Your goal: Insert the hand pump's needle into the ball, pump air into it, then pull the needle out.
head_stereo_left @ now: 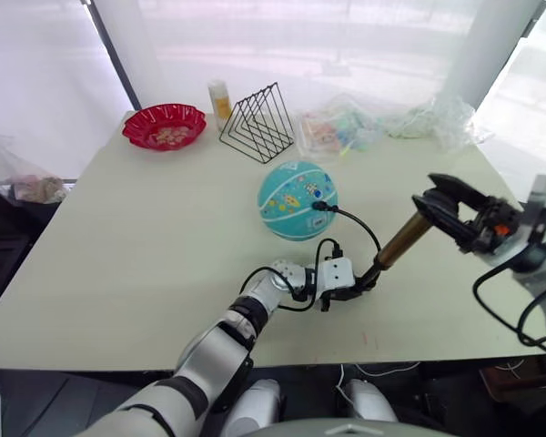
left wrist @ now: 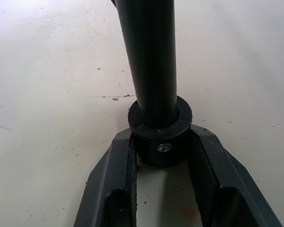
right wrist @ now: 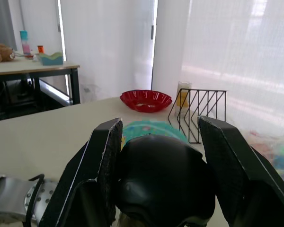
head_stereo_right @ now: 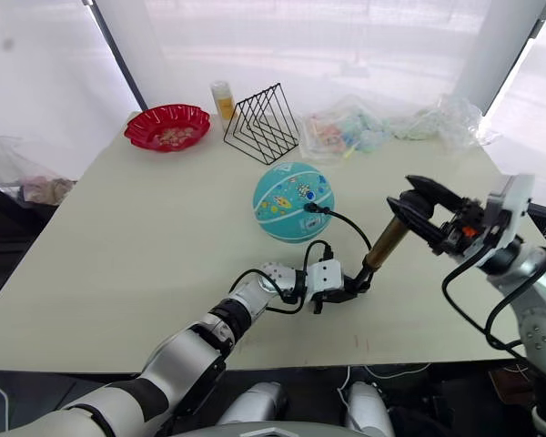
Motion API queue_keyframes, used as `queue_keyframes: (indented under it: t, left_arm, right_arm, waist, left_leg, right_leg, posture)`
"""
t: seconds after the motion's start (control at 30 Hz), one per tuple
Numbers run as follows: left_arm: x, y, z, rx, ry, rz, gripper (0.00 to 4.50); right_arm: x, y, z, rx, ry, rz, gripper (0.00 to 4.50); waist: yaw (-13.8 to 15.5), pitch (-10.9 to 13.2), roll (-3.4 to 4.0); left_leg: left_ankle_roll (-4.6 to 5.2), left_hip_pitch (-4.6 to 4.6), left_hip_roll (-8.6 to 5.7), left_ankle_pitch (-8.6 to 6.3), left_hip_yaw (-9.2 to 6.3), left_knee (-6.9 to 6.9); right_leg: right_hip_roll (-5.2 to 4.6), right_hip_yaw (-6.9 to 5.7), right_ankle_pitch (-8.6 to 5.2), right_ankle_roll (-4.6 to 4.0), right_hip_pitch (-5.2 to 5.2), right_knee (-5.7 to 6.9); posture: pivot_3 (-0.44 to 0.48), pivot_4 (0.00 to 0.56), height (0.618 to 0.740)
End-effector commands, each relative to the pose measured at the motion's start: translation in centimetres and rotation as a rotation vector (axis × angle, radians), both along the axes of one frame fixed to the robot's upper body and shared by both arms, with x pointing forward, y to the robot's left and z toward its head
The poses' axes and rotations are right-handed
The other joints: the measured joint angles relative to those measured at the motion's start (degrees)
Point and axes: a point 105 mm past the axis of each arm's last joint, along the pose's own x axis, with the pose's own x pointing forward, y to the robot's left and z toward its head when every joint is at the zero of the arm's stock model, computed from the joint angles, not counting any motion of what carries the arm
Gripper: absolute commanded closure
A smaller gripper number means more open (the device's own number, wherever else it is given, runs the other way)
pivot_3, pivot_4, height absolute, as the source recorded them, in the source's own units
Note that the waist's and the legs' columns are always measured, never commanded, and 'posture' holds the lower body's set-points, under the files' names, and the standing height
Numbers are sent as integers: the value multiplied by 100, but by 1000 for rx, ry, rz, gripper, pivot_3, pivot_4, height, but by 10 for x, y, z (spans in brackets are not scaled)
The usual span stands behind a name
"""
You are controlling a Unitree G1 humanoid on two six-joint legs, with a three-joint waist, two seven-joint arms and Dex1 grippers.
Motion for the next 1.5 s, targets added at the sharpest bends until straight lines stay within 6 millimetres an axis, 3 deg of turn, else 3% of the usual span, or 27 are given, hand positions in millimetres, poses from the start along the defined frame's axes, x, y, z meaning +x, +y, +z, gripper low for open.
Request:
queue_keyframes:
  t: [0.03, 0.1, 0.2, 0.3, 0.47, 0.67, 0.73, 0.93, 1.0, 1.23, 1.37, 1.5]
  left_arm:
    - [-37, 55, -75, 317, 209, 28, 3387]
    - [-37, 55, -75, 315, 209, 31, 3387]
    - [-37, 56, -75, 318, 207, 31, 3387]
    - [-37, 56, -76, 320, 206, 31, 3387]
    - [-37, 52, -75, 318, 204, 22, 3387]
    - [-36, 53, -75, 318, 205, 26, 3387]
    - [-36, 54, -75, 321, 205, 26, 3387]
    - [-39, 53, -76, 321, 210, 20, 3387]
    - [-40, 51, -76, 317, 211, 16, 3387]
    - [-38, 50, -75, 310, 208, 25, 3387]
    - [-38, 49, -75, 310, 207, 26, 3387]
    - [-38, 49, -75, 306, 209, 28, 3387]
  right_arm:
    - [-9, 7, -105, -171, 307, 12, 2453]
    - [-15, 2, -122, -215, 346, -3, 2453]
    - [-15, 5, -113, -173, 309, 0, 2453]
    - [-10, 13, -90, -100, 239, 2, 2454]
    - [3, 6, -29, -46, 46, -17, 2453]
    - [4, -24, 36, -20, -108, -75, 2454]
    - [-2, -34, 68, -2, -168, -73, 2454]
    - [-16, -36, 110, 7, -223, -51, 2454]
    - [-15, -32, 102, -5, -188, -42, 2454]
    - [-5, -8, 31, -47, 15, -22, 2454]
    - [-3, -7, 12, -65, 55, -37, 2455]
    - [-3, 11, -69, -141, 226, -16, 2455]
  waist:
    - [0, -39, 2]
    - [4, -52, -4]
    - [9, -64, -18]
    - [9, -64, -10]
    - [17, -32, 24]
    - [97, 35, 87]
    - [102, 62, 99]
    - [115, 105, 83]
    - [121, 110, 70]
    - [118, 68, 40]
    - [60, 45, 37]
    - [32, 19, 33]
  left_leg:
    - [0, 7, 3, 0, -1, -7]
    - [1, 14, 5, 1, 0, -10]
    - [0, 29, 13, 0, -1, -19]
    - [-1, 31, 14, -1, 0, -24]
    - [-1, 24, 14, 0, -1, -28]
    - [6, -11, 6, 7, -2, -10]
    - [10, -17, 3, 9, -1, -5]
    - [6, -32, -2, 6, 2, 5]
    - [6, -32, -2, 6, 1, 5]
    - [5, -24, -2, 5, 1, 3]
    - [0, -18, -1, 2, 0, 1]
    - [0, -12, 4, 3, -4, -4]
  right_leg:
    - [6, 1, -4, -6, 0, 0]
    - [8, 2, -6, -9, 5, -1]
    - [17, 3, -7, -12, 14, -1]
    - [17, 9, -9, -14, 16, -1]
    - [18, 9, -10, -17, 9, -2]
    - [8, 2, -7, -16, -13, -2]
    - [4, 1, -7, -15, -17, -1]
    - [-8, -8, -3, -9, -20, -3]
    - [-9, -10, -3, -9, -20, -3]
    - [-8, -9, -4, -8, -17, -2]
    - [-5, -7, -4, -8, -14, 0]
    - [0, -8, -5, -10, -13, 0]
  posture:
    - [0, 150, 740]
    - [0, 150, 740]
    - [0, 150, 740]
    - [0, 150, 740]
    - [0, 150, 740]
    - [0, 150, 740]
    - [0, 150, 740]
    - [0, 150, 740]
    - [0, 150, 740]
    - [0, 150, 740]
    - [0, 150, 740]
    - [0, 150, 740]
